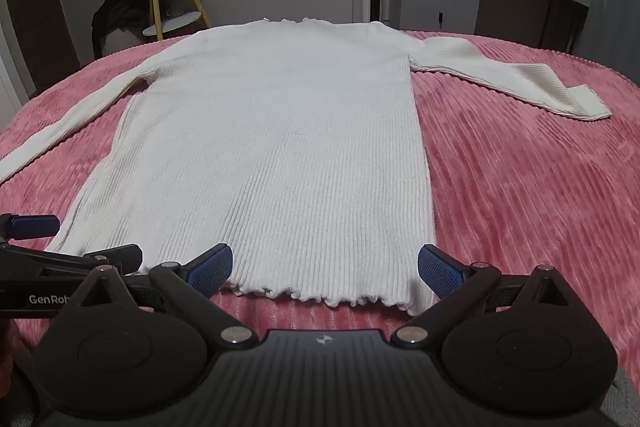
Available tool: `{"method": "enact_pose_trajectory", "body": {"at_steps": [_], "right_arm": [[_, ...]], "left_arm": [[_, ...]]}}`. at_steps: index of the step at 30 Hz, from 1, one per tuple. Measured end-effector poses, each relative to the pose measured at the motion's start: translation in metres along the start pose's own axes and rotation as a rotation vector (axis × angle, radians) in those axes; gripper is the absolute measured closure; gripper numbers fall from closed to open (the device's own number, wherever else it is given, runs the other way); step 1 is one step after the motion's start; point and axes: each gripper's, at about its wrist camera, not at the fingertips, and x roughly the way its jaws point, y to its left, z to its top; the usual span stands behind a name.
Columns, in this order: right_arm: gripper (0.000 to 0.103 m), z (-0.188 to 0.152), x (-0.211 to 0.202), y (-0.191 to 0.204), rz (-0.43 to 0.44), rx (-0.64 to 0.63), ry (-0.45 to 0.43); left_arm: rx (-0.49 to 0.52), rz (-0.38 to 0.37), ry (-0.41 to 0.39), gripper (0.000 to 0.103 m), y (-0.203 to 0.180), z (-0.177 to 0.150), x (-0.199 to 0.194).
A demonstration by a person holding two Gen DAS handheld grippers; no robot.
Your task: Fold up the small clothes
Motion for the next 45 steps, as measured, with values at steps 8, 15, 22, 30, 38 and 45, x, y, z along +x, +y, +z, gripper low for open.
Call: {"method": "enact_pose_trajectory", "body": {"at_steps": [8, 15, 22, 30, 38, 45], "right_arm": [[0.004, -0.001, 0.003, -0.002, 0.000, 0.006, 0.003], [0.004, 0.001, -0.001, -0.005, 0.005, 0.011, 0.005], [0.004, 0.001, 0.001, -0.004, 0.004, 0.018, 0.003], [0.004, 0.001, 0.001, -0.004, 0.004, 0.022, 0.001], [0.004, 0.001, 0.001, -0.005, 0.006, 0.027, 0.000], [0.004, 0.001, 0.000, -0.005, 0.007, 0.029, 0.000]], "left_arm": [[0.016, 0.000, -0.005, 0.000, 0.001, -0.011, 0.003], [-0.003, 0.000, 0.017, 0.000, 0.002, -0.003, 0.004], [-0.007, -0.004, 0.017, 0.000, 0.003, -0.004, 0.004], [-0.009, -0.005, 0.017, 0.000, 0.004, -0.005, 0.004], [-0.010, -0.005, 0.019, 0.000, 0.004, -0.004, 0.004], [-0.010, -0.006, 0.021, 0.000, 0.004, -0.005, 0.004]]}}
